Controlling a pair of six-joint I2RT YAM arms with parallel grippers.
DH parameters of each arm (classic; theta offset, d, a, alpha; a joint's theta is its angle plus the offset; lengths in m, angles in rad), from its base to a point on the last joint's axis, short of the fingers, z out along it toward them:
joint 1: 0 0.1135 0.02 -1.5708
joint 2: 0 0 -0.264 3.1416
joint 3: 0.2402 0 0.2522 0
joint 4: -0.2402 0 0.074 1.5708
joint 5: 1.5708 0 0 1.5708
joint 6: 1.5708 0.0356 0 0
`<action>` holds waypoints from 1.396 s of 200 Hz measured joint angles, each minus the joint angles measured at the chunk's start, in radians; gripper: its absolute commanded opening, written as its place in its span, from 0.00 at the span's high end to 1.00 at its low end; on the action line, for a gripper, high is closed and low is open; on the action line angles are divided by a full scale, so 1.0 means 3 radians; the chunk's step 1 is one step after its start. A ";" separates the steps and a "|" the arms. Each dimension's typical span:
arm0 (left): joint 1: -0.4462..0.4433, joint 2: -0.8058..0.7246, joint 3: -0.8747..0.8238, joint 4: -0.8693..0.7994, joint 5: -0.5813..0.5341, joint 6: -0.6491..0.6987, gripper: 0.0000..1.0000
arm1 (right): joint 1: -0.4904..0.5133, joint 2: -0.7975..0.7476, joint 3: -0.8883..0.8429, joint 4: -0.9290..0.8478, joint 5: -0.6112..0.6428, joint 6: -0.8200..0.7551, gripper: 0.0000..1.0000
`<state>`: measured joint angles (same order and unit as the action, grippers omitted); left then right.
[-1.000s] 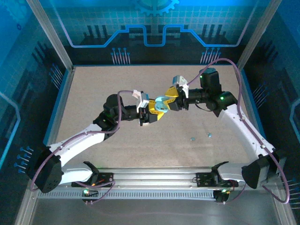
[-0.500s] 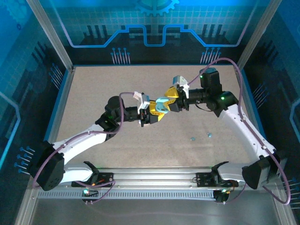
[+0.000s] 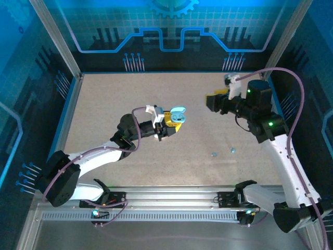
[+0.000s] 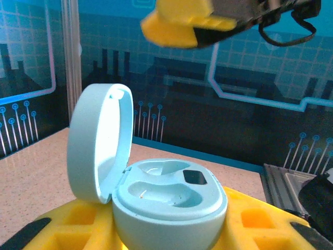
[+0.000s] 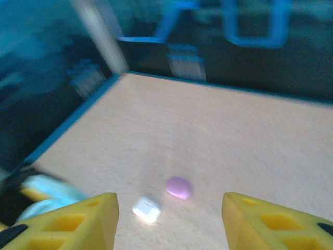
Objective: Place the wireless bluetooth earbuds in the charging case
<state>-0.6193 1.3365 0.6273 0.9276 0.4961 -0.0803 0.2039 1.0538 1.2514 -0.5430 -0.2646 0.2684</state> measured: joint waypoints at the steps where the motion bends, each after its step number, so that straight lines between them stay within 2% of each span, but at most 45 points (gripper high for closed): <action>1: 0.0000 0.0001 -0.0003 0.0004 -0.0001 -0.0001 0.68 | -0.0027 0.0000 -0.0014 -0.0027 0.0027 0.0042 0.45; 34: -0.0006 0.0088 -0.0033 0.0184 -0.0103 -0.0038 0.68 | -0.0493 -0.0024 -0.0654 -0.0417 0.0221 0.0882 0.51; 67: -0.0015 0.0090 -0.0036 0.0277 -0.0134 -0.0064 0.68 | -0.0516 0.0009 -0.1363 -0.0685 0.0206 0.1325 0.52; 113: -0.0015 0.0090 -0.0038 0.0320 -0.0135 -0.0064 0.68 | -0.0515 0.0215 -0.2037 -0.0711 0.0159 0.1549 0.51; 149: -0.0015 0.0089 -0.0038 0.0319 -0.0135 -0.0064 0.68 | -0.0515 0.0387 -0.2150 -0.0575 0.0158 0.1602 0.52; 214: -0.0015 0.0086 -0.0038 0.0313 -0.0135 -0.0062 0.68 | -0.0418 0.0982 -0.2166 -0.0113 -0.0107 0.1638 0.53; 279: -0.0015 0.0079 -0.0038 0.0238 -0.0135 -0.0061 0.68 | -0.0374 0.1175 -0.2013 -0.0231 -0.0067 0.1593 0.62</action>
<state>-0.6239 1.3602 0.6159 0.9989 0.4557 -0.0986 0.0917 1.4063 0.6476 -0.6125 -0.2848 0.7464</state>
